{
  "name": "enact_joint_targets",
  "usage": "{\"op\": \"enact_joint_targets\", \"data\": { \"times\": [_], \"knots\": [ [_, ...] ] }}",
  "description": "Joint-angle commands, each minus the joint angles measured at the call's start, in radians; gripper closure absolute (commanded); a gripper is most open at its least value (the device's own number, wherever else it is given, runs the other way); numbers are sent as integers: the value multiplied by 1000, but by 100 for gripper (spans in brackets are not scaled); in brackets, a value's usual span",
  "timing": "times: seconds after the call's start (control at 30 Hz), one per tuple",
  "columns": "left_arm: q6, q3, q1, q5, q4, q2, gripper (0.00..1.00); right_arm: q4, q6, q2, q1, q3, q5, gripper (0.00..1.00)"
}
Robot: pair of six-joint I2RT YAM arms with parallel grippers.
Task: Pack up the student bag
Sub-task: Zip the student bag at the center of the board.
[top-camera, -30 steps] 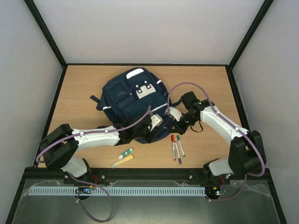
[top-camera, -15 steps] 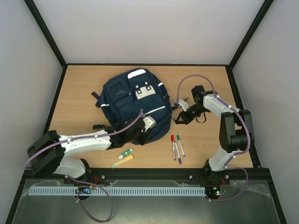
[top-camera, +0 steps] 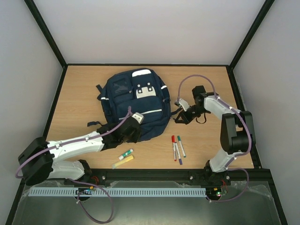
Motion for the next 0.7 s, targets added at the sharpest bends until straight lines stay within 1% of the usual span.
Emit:
{"op": "enact_joint_targets", "data": {
  "times": [0.0, 0.03, 0.07, 0.13, 0.2, 0.33, 0.47, 0.57, 0.67],
  "knots": [
    [12, -11, 40, -72, -37, -48, 65, -74, 1, -83, 15, -47, 26, 99],
    [27, -4, 32, -47, -22, -52, 58, -77, 0, -105, 42, -61, 20, 99],
    [43, -1, 12, -26, -5, -60, 54, -74, -1, -127, 71, -77, 19, 99],
    [73, 3, -15, 21, 44, -82, 49, -70, 3, -171, 134, -96, 18, 99],
    [98, 6, -26, 80, 94, -96, 46, -67, 15, -210, 173, -107, 5, 99],
    [136, 14, -29, 171, 178, -70, 44, -76, 42, -270, 235, -108, -39, 99],
    [164, 24, -30, 240, 248, 12, 43, -77, 61, -292, 268, -100, -50, 99],
    [178, 58, -30, 234, 269, 92, 40, -89, 61, -292, 272, -89, -52, 99],
    [202, 86, -30, 211, 289, 147, 43, -98, 57, -296, 273, -89, -50, 99]
  ]
}}
